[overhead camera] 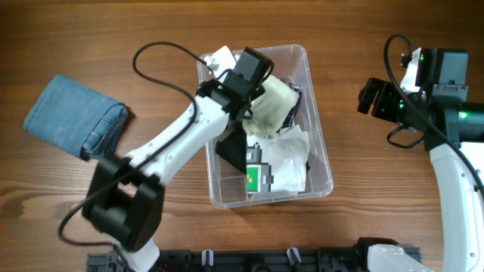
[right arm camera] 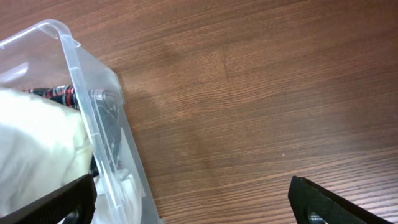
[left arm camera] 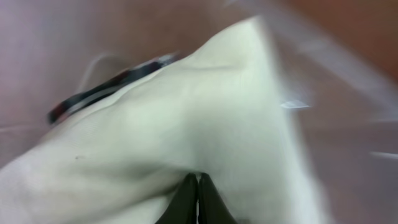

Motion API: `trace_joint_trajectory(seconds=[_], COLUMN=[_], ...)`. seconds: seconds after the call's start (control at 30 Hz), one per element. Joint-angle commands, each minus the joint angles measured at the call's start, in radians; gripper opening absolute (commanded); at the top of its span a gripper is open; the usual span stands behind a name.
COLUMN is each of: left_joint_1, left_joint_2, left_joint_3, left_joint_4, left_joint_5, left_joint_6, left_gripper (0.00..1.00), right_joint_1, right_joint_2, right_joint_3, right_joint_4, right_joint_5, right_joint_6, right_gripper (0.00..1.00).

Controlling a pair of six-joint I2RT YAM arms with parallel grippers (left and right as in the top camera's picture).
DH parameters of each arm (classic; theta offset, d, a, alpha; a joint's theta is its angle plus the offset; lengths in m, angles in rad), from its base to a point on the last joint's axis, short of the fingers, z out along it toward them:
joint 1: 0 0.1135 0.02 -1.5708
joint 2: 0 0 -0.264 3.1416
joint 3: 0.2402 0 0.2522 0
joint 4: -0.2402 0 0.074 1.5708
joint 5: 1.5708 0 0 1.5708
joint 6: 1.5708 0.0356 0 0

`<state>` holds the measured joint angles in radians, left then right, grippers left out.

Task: Pack container
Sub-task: 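Carry the cream cloth into the box and release it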

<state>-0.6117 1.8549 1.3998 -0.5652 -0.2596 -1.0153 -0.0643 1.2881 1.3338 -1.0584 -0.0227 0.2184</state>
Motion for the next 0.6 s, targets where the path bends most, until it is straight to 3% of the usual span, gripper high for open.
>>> trace_joint_trajectory(seconds=[0.0,0.2,0.27,0.33,0.37,0.4,0.43,0.5,0.57], left_joint_1=[0.012,0.005,0.013,0.021,0.022,0.024,0.028,0.057,0.149], left_joint_2=[0.147,0.166,0.104,0.015,-0.049,-0.126,-0.208,-0.36,-0.515], left_joint_3=[-0.011,-0.01,-0.005,0.01,0.016,0.016,0.016,0.016,0.016], left_joint_4=[-0.108,-0.109,-0.117,-0.169,-0.195,-0.213,-0.234,-0.275,-0.349], left_joint_5=[0.074,0.143,0.105,0.002,-0.056,-0.103,-0.143,-0.197,-0.203], left_joint_6=[-0.047,0.002,0.114,0.148,0.149,0.149,0.149,0.15,0.148], left_gripper=[0.04,0.04,0.04,0.08,0.22,0.59,0.83,0.99,1.0], right_joint_1=[0.0,0.0,0.0,0.0,0.0,0.0,0.0,0.0,0.0], right_joint_2=[-0.014,-0.014,-0.014,-0.014,-0.014,-0.014,-0.014,-0.014,-0.014], right_joint_3=[0.001,0.001,0.001,0.001,0.001,0.001,0.001,0.001,0.001], right_joint_4=[-0.001,0.0,-0.001,0.0,0.0,0.0,0.0,0.0,-0.001], right_joint_5=[-0.013,-0.013,-0.013,-0.013,-0.013,-0.013,-0.013,-0.013,-0.019], right_joint_6=[-0.013,-0.013,-0.018,-0.018,-0.018,-0.018,-0.021,-0.029,-0.036], right_gripper=[1.0,1.0,1.0,1.0,1.0,1.0,1.0,1.0,1.0])
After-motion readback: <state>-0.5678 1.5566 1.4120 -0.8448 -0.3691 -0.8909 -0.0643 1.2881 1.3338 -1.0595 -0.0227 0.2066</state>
